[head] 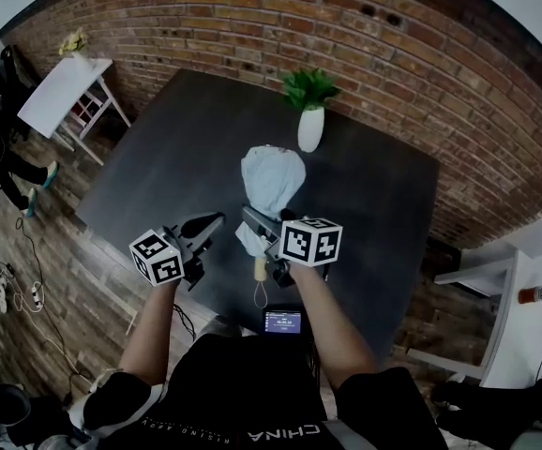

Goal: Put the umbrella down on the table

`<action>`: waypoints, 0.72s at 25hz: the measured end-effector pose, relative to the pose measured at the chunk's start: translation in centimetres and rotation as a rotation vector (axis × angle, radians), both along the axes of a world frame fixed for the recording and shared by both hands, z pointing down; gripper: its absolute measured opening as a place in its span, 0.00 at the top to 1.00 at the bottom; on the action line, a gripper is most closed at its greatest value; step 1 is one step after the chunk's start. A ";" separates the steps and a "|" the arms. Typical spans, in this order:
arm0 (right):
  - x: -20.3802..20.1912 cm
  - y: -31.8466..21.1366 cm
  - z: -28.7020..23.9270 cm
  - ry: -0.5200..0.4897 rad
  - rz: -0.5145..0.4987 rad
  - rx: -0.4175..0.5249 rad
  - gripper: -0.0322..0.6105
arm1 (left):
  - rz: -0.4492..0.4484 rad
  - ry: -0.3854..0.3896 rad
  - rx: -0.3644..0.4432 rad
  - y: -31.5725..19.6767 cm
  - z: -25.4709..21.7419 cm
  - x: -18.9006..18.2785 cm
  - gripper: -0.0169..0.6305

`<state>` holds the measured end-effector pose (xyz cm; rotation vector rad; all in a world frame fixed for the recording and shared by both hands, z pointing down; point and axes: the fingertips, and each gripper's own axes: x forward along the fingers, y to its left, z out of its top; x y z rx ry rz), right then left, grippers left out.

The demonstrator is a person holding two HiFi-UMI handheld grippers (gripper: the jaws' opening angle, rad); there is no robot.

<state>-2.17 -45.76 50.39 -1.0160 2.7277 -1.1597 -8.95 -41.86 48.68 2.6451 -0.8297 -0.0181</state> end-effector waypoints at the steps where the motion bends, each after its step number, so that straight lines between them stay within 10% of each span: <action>1: -0.1 -0.6 0.3 0.011 0.000 -0.005 0.48 | 0.007 -0.005 -0.003 -0.6 0.2 -0.1 0.97; 18: -5.2 -13.3 7.4 0.276 -0.118 -0.092 0.48 | 0.068 -0.026 -0.115 -13.0 5.3 -4.3 0.97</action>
